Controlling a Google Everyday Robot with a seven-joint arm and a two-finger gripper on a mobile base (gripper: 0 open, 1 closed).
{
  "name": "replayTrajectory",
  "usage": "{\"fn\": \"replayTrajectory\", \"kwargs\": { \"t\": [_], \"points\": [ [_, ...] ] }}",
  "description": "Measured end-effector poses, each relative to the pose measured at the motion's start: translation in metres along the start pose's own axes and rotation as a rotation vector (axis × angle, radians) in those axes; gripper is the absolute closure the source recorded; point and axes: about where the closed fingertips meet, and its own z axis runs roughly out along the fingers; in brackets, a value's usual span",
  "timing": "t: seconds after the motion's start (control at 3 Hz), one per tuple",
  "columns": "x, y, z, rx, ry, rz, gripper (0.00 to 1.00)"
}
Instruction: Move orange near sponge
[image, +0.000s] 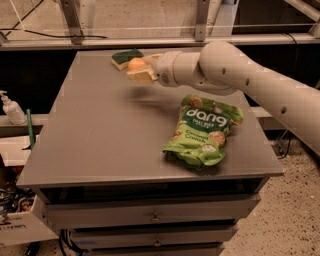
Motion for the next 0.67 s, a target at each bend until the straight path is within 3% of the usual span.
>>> {"fn": "replayTrajectory", "kwargs": {
  "t": [0.33, 0.67],
  "points": [
    [0.005, -0.049, 0.01, 0.049, 0.023, 0.001, 1.0],
    [0.009, -0.083, 0.041, 0.044, 0.042, 0.011, 1.0]
  ]
}}
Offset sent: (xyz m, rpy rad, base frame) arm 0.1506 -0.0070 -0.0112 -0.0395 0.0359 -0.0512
